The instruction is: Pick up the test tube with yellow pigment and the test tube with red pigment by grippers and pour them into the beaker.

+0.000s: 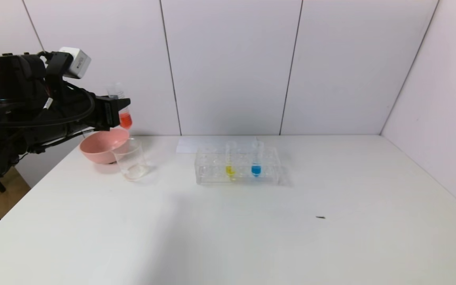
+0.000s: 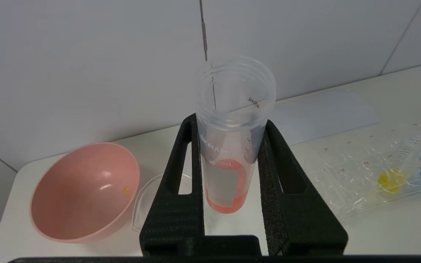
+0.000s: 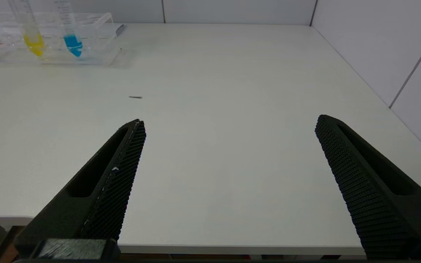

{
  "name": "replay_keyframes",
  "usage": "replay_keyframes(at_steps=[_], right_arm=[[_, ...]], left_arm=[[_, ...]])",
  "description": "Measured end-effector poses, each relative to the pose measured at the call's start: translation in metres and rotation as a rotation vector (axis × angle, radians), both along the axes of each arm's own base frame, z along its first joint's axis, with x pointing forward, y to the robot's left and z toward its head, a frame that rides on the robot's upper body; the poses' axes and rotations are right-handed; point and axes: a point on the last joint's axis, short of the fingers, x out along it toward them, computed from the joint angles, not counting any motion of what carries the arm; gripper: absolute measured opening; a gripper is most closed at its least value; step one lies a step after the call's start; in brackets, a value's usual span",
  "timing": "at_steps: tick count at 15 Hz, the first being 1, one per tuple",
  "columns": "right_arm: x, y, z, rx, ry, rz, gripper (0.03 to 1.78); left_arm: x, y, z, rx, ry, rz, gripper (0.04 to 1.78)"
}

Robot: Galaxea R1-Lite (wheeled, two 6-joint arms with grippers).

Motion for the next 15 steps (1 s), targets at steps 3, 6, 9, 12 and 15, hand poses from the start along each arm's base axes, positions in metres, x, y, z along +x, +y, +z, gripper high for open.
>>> replay_keyframes(at_steps=[3, 6, 9, 12, 15], right_arm=[[0.0, 0.0, 0.0, 0.0, 0.0, 0.0, 1.7], [0.0, 0.0, 0.0, 0.0, 0.0, 0.0, 1.7], [0.0, 0.0, 0.0, 0.0, 0.0, 0.0, 1.7], [0.0, 0.0, 0.0, 0.0, 0.0, 0.0, 1.7], [0.0, 0.0, 0.0, 0.0, 0.0, 0.0, 1.7]], left_arm=[[0.002, 0.018, -0.001, -0.002, 0.004, 0.028, 0.45], [0.003, 0.034, -0.003, -0.009, 0.012, 0.06, 0.45], [0.005, 0.048, -0.007, -0.009, 0.023, 0.104, 0.45], [0.005, 0.061, -0.009, -0.02, 0.032, 0.088, 0.45], [0.004, 0.073, -0.012, -0.022, 0.039, 0.099, 0.45]])
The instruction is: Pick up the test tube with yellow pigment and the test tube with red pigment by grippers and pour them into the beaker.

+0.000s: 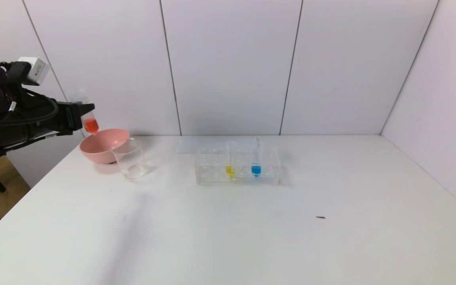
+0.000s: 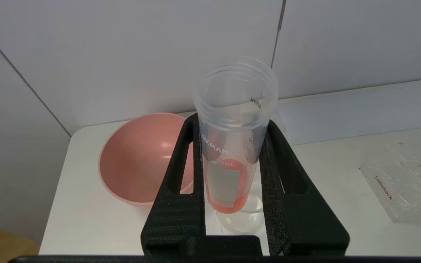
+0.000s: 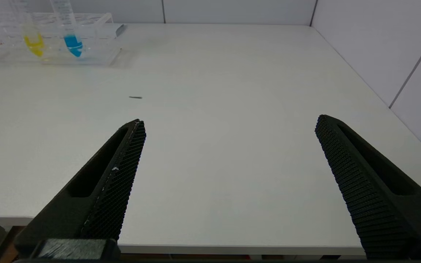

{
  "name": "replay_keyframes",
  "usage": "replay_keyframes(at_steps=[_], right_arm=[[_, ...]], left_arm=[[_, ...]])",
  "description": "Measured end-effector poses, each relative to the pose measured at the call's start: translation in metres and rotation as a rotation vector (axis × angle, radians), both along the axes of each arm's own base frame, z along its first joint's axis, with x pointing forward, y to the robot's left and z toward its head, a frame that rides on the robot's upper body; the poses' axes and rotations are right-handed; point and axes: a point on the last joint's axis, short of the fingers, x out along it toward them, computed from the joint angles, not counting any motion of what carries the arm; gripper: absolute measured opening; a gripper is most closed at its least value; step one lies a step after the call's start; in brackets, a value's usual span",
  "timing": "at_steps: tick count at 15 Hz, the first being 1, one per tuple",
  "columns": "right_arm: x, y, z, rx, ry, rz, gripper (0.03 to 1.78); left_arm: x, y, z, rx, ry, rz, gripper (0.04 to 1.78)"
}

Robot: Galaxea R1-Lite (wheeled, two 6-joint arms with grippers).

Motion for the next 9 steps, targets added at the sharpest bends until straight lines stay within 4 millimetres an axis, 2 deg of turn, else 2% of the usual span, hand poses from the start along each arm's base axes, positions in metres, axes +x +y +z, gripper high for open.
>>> replay_keyframes(at_steps=[9], right_arm=[[0.0, 0.0, 0.0, 0.0, 0.0, 0.0, 1.7]], left_arm=[[-0.001, 0.025, -0.012, -0.006, 0.035, 0.024, 0.45]])
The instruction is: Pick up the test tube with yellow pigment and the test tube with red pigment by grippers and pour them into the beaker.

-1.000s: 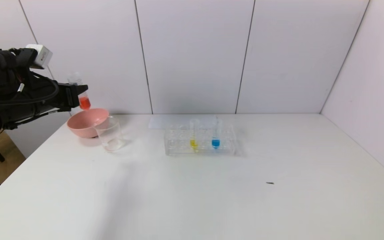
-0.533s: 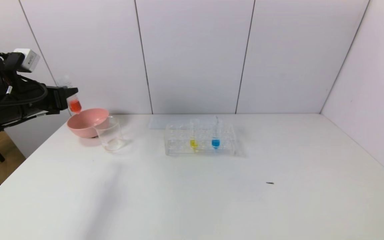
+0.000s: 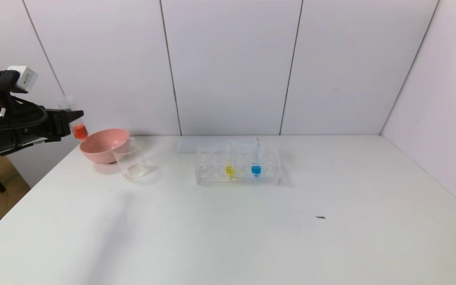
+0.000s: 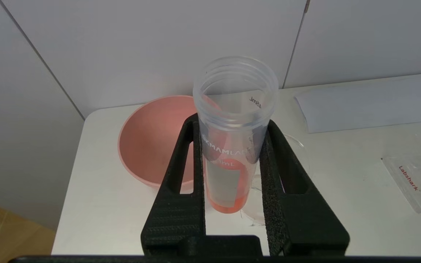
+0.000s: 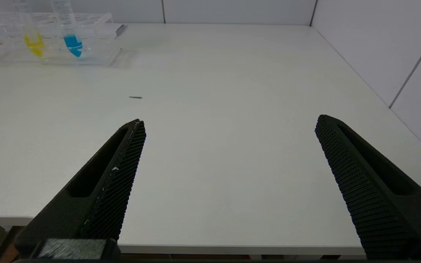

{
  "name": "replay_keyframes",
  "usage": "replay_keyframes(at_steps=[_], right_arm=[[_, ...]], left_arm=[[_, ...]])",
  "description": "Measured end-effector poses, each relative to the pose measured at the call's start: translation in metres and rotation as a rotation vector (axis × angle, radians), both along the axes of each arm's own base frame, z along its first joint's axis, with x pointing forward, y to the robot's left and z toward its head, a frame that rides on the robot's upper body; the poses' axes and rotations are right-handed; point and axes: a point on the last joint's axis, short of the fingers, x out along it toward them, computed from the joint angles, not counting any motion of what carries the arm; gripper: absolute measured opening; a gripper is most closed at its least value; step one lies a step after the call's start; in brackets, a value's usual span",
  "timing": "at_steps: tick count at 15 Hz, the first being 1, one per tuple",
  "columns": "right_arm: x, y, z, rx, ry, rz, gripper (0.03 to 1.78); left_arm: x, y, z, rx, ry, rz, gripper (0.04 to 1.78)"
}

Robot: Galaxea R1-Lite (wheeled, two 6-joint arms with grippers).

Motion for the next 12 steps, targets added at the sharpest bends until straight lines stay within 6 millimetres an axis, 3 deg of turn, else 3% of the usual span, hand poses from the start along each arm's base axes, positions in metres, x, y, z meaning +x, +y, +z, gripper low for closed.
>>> replay_keyframes(at_steps=[12], right_arm=[[0.0, 0.0, 0.0, 0.0, 0.0, 0.0, 1.7]], left_arm=[[0.02, 0.008, -0.024, -0.023, 0.063, -0.074, 0.45]])
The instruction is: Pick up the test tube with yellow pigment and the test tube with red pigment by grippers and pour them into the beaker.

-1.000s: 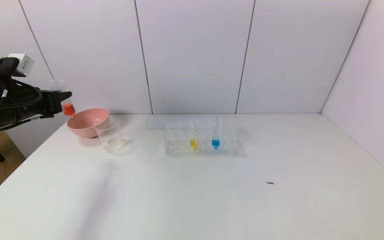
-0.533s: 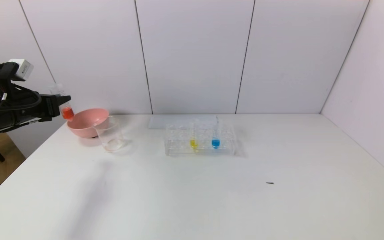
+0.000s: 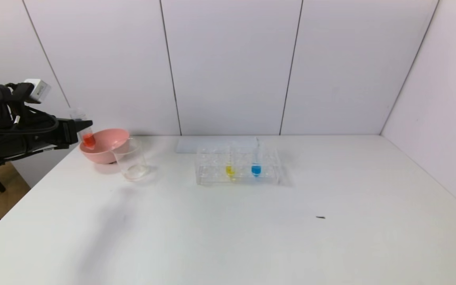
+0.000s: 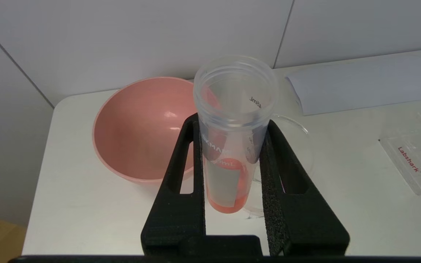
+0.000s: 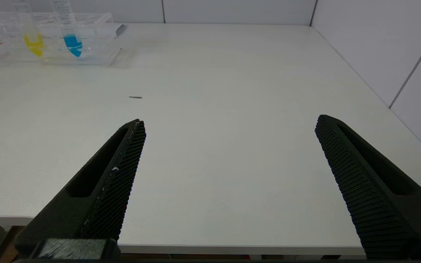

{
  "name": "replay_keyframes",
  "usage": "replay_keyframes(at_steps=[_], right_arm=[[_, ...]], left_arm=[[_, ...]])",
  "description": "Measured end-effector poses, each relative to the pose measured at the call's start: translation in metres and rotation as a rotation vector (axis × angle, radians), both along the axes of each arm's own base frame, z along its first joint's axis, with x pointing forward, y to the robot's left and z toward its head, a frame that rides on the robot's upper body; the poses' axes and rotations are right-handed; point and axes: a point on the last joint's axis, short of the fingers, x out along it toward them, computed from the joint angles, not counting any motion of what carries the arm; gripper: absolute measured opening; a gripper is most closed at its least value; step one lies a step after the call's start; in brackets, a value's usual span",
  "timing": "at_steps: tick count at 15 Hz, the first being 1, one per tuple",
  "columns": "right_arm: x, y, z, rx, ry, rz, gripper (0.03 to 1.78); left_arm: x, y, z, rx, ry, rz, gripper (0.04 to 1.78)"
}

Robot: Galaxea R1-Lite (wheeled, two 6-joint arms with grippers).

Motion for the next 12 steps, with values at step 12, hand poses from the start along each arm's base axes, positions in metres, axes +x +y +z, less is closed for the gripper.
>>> replay_keyframes(at_steps=[12], right_arm=[[0.0, 0.0, 0.0, 0.0, 0.0, 0.0, 1.7]], left_arm=[[0.013, 0.008, -0.012, -0.002, 0.024, -0.025, 0.45]])
